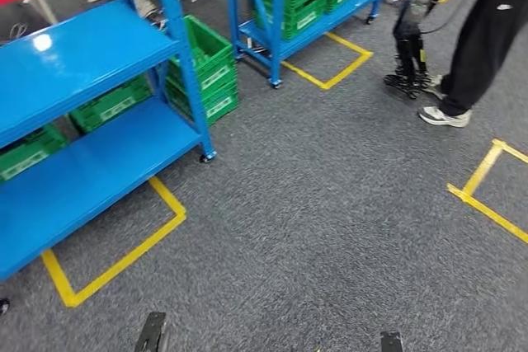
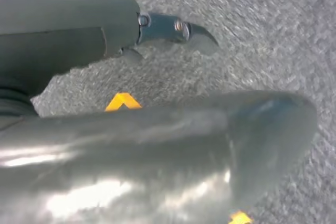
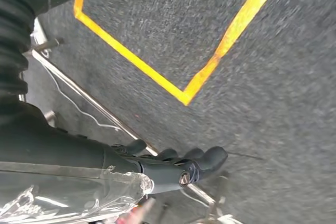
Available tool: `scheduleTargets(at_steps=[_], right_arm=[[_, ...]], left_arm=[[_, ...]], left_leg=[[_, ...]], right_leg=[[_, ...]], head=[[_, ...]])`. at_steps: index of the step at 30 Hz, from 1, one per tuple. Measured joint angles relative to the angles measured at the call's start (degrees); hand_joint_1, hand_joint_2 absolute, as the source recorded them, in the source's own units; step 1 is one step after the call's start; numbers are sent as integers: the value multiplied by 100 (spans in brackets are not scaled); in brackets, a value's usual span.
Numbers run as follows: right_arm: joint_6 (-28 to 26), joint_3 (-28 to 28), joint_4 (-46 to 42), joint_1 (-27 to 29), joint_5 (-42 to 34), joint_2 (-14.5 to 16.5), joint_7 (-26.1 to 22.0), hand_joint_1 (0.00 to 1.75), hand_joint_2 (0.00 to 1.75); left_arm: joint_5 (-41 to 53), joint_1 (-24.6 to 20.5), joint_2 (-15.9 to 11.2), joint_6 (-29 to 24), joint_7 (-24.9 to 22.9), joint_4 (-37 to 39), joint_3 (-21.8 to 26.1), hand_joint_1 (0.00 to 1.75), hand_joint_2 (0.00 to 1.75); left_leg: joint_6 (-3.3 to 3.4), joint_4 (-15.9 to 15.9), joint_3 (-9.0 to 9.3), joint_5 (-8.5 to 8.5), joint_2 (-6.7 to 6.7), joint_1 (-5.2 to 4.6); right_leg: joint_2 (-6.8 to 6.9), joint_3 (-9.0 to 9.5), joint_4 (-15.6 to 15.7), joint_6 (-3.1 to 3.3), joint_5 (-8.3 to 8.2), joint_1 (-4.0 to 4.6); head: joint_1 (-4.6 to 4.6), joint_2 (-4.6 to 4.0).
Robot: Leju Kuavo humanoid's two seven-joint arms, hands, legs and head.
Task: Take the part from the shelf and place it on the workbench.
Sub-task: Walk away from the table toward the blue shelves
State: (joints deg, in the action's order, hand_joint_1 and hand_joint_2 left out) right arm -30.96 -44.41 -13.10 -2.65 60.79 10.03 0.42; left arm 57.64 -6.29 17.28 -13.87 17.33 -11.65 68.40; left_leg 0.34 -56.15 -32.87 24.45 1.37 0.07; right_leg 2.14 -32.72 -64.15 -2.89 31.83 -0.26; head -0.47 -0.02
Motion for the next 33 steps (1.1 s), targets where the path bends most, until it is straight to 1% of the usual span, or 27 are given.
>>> scheduleTargets(at_steps=[1,2,3,4,5,6,8,9,10,11,12,14,16,17,18,19,20,21,23,24,25,27,28,29,31,32,33], right_arm=[[38,0,3,14,12,-1,16,0,175],[77,0,5,29,25,-1,31,0,175],[112,0,7,41,35,-1,45,0,175],[134,0,8,48,39,-1,55,0,175],[150,0,8,50,40,-1,58,0,175],[158,0,8,49,41,-1,58,0,175],[167,1,11,47,44,2,62,0,175],[170,1,15,45,44,4,66,0,175],[173,1,19,40,44,7,76,0,175],[176,-1,22,36,44,8,88,0,175],[179,-3,23,28,44,8,98,0,175],[197,-7,23,14,47,9,110,0,175],[269,-9,26,19,48,10,100,0,175],[314,-10,28,30,47,10,91,0,175],[356,-12,29,39,48,9,81,0,175],[383,-14,29,41,51,9,72,0,175],[404,-15,29,36,55,9,64,0,175],[420,-15,30,27,59,9,59,0,175],[438,-15,30,11,64,9,55,0,175],[444,-15,30,7,66,9,55,0,175],[452,-15,31,4,62,9,58,0,175],[507,-18,31,-9,40,10,73,0,175],[544,-20,31,-21,26,10,79,0,175],[578,-21,31,-29,15,10,82,0,175],[622,-22,31,-27,10,9,82,0,175],[638,-22,32,-18,16,9,83,0,175],[654,-22,33,-11,27,9,87,0,175]], left_arm=[[2,-4,-2,-8,-3,0,1,0,0],[4,-2,-5,-12,-5,0,2,0,0],[6,5,-12,-17,-9,0,2,0,0],[7,14,-18,-23,-15,0,3,0,0],[7,21,-24,-29,-21,0,5,0,0],[7,24,-27,-34,-29,0,6,0,0],[10,20,-34,-44,-44,0,8,0,0],[13,22,-37,-47,-51,0,8,0,0],[20,29,-40,-49,-59,0,8,0,0],[27,41,-41,-49,-67,0,8,0,0],[35,55,-43,-50,-75,0,8,0,0],[46,63,-43,-56,-90,0,8,0,0],[49,39,-44,-62,-97,0,8,0,0],[50,27,-44,-62,-98,0,8,0,0],[51,26,-46,-60,-98,0,8,0,0],[52,33,-47,-57,-98,0,8,0,0],[52,41,-49,-54,-98,0,9,0,0],[52,47,-51,-50,-98,0,9,0,0],[53,35,-52,-49,-98,0,10,0,0],[54,22,-51,-49,-98,0,10,0,0],[55,12,-51,-49,-97,0,10,0,0],[56,16,-51,-47,-91,0,10,0,0],[55,25,-52,-44,-84,0,11,0,0],[53,28,-52,-38,-73,0,13,0,0],[50,14,-50,-21,-48,0,15,0,0],[50,7,-50,-11,-35,0,15,0,0],[49,4,-50,-5,-25,0,14,0,0]], left_leg=[[15,0,-3,-3,-87,3],[21,-1,-4,-5,-181,3],[22,-2,-3,-5,-278,3],[20,-4,2,-6,-370,3],[14,-6,10,-8,-462,6],[1,-11,18,-8,-554,11],[-59,-38,3,-9,-716,9],[-100,-43,-18,-18,-783,14],[-145,-37,-40,-35,-842,22],[-186,-16,-55,-58,-896,41],[-224,-7,-68,-67,-894,56],[-280,-168,-164,59,-646,43],[-306,-779,-465,415,-323,19],[-311,-1167,-652,590,-264,20],[-313,-1464,-789,685,-235,20],[-310,-1581,-836,676,-219,21],[-301,-1477,-768,562,-202,18],[-285,-1182,-597,381,-152,12],[-234,-421,-170,88,126,-29],[-204,-166,-37,28,241,-48],[-178,-34,24,21,302,-65],[-126,2,17,22,182,-60],[-99,7,17,14,114,-45],[-67,13,19,4,49,-26],[-17,18,19,-10,-82,3],[-3,17,17,-11,-158,6],[1,16,16,-11,-241,7]], right_leg=[[-120,-195,-411,-12,188,-10],[-173,-391,-792,-19,327,-14],[-194,-528,-1024,-22,365,-14],[-204,-557,-1018,-19,280,-16],[-226,-482,-798,-13,98,-25],[-297,-319,-407,-12,-142,-41],[-592,-9,305,-18,-429,-94],[-700,72,484,-8,-472,-105],[-747,91,530,15,-457,-101],[-690,94,527,54,-471,-83],[-627,98,539,100,-488,-75],[-489,104,577,181,-524,-70],[-320,101,598,231,-534,-56],[-227,96,598,244,-530,-45],[-131,94,597,252,-525,-34],[-45,94,597,257,-520,-27],[35,99,597,258,-515,-22],[108,109,597,254,-509,-19],[232,134,588,220,-484,4],[289,146,585,196,-468,24],[350,159,585,171,-451,45],[460,187,595,122,-424,55],[410,183,560,90,-384,45],[288,140,441,59,-295,31],[-44,-124,-164,11,39,8],[-136,-319,-579,1,226,2],[-176,-494,-926,-6,348,0]], head=[[13,0],[20,0],[22,0],[23,0],[23,0],[23,0],[24,0],[25,0],[26,0],[24,0],[26,0],[-8,0],[-53,0],[-63,0],[-64,0],[-64,0],[-65,0],[-65,0],[-71,0],[-68,0],[-67,0],[-60,0],[-54,0],[-43,0],[-11,0],[-1,0],[7,0]])
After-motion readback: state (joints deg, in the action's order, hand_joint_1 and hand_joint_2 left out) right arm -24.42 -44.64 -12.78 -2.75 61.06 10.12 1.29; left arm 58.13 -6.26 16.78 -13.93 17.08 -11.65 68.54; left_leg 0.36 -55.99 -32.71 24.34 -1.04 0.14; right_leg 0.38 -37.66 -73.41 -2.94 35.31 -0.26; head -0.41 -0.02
